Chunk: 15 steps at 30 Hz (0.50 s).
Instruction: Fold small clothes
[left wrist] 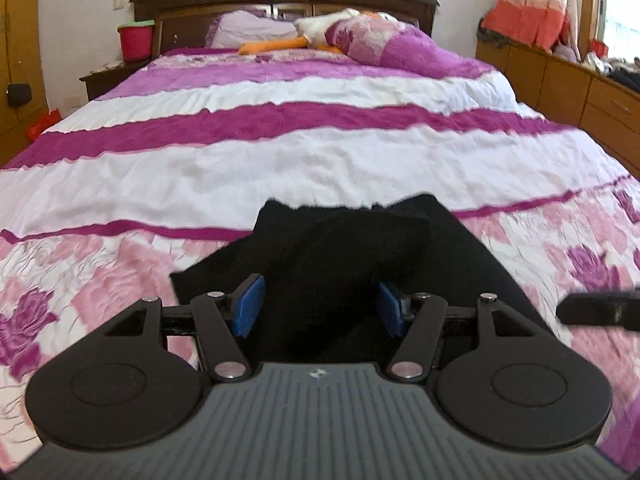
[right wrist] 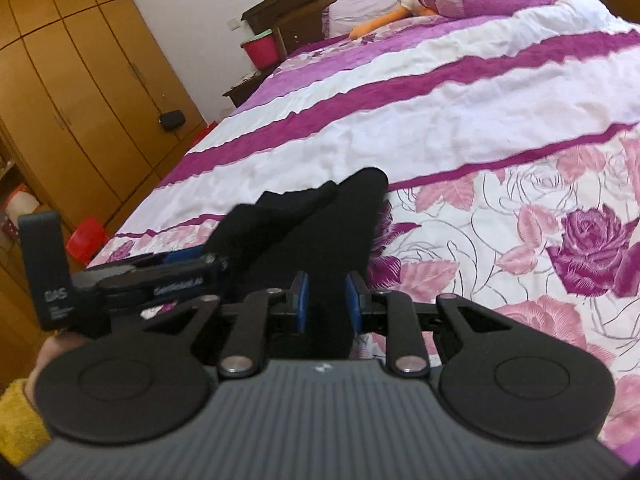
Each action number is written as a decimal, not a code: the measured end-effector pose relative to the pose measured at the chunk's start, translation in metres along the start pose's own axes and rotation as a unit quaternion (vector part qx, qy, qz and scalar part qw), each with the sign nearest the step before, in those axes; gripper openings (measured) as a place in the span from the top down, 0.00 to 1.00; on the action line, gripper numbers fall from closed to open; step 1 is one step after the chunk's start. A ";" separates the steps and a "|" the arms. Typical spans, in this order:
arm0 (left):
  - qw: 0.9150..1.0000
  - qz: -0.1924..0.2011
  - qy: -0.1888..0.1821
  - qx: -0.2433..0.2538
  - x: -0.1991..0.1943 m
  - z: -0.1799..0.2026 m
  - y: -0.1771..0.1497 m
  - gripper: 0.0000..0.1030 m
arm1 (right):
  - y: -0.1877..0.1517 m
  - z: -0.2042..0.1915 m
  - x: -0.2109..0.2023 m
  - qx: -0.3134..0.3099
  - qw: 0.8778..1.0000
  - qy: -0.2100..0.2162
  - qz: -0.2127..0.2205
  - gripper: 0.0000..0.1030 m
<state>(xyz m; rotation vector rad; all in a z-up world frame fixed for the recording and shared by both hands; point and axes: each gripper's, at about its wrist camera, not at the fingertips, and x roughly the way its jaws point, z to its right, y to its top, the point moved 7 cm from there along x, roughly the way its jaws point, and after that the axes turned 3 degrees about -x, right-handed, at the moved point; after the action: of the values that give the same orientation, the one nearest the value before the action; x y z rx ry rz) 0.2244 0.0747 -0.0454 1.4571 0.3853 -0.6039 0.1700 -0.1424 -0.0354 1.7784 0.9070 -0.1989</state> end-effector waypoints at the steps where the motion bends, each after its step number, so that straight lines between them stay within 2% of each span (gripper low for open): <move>1: 1.000 0.010 -0.002 -0.013 0.002 -0.002 0.002 0.60 | -0.002 0.003 0.004 0.005 1.000 0.000 -0.003 0.76; 2: 0.999 0.011 -0.005 -0.033 0.005 -0.006 0.002 0.78 | -0.004 0.004 0.008 0.007 1.000 -0.002 -0.006 0.76; 3: 0.998 0.007 -0.002 -0.061 0.006 -0.012 0.003 0.89 | -0.005 0.006 0.012 0.005 1.000 -0.008 -0.010 0.76; 5: 0.993 0.031 0.001 -0.115 -0.001 -0.028 0.008 0.91 | -0.006 0.008 0.018 -0.005 1.000 -0.021 -0.008 0.76; 8: 0.989 0.049 0.021 -0.135 -0.008 -0.047 0.011 0.91 | -0.003 0.004 0.022 -0.010 1.000 -0.012 0.000 0.76; 13: 0.988 0.009 0.045 -0.151 0.017 -0.070 -0.006 0.91 | -0.008 -0.011 0.033 -0.030 1.000 0.006 0.003 0.75; 15: 0.988 0.002 0.052 -0.149 0.024 -0.073 -0.011 0.90 | -0.010 -0.016 0.036 -0.036 0.999 0.009 0.006 0.69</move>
<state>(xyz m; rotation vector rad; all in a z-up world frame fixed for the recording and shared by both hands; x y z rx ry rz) 0.2456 0.1429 -0.0752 1.2053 0.5312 -0.4454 0.1838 -0.1099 -0.0555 1.7207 0.9048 -0.1418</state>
